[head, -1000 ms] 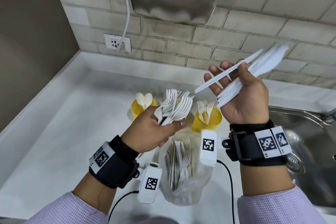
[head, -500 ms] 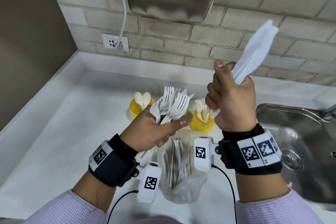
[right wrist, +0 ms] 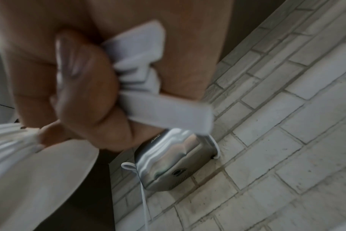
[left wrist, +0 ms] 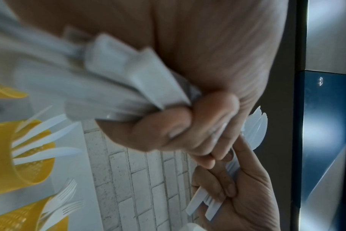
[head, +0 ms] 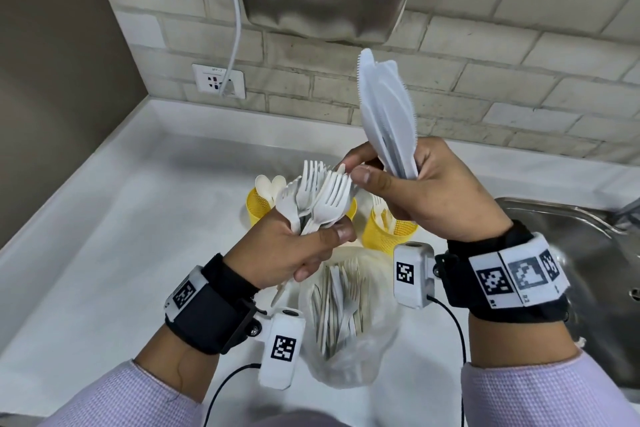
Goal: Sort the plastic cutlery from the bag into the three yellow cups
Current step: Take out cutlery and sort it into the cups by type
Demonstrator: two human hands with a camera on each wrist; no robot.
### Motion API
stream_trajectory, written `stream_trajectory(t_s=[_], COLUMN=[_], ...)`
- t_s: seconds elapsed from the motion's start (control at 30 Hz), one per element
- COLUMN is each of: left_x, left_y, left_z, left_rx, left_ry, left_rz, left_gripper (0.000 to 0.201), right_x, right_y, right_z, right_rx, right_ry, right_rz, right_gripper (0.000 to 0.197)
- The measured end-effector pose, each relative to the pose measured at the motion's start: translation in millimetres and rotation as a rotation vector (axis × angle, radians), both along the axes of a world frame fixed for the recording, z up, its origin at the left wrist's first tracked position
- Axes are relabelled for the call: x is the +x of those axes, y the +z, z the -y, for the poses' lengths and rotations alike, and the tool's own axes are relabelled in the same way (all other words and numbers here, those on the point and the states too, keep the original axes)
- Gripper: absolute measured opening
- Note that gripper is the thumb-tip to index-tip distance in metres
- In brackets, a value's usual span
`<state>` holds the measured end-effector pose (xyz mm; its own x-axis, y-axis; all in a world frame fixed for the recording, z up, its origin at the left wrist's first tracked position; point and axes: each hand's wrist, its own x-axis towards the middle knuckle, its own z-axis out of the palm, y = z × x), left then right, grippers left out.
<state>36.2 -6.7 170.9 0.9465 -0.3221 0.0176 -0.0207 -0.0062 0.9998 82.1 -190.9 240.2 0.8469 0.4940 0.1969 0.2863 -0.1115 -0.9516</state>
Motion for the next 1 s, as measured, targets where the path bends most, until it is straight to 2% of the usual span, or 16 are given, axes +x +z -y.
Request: stream_trajectory(t_s=[0.3,0.37,0.77,0.93,1.0], left_x=[0,-2,1,3,4], left_y=[-1,0,-8,-11,-11], left_z=[-2,-1,-3,-4,-4], left_rx=[0.009,0.004,-0.096,-0.078,-0.069], left_ry=[-0.103,-0.122,-0.168,-0.169,-0.162], left_rz=[0.015,0.014,-0.012,-0.001,0.007], left_gripper=[0.01,0.016,0.017,0.012,0.012], right_x=[4,4,2,4,5], right_y=[2,2,3,-1,-3], right_z=[3,4,6,5,5], right_rx=[0.003,-0.015,-0.003,0.029,0.033], right_ry=[0.067,0.075,0.127,0.094,0.077], right_rz=[-0.062,-0.054,-0.101,-0.066,-0.041], right_gripper=[0.025,0.023,0.034,0.03,0.021])
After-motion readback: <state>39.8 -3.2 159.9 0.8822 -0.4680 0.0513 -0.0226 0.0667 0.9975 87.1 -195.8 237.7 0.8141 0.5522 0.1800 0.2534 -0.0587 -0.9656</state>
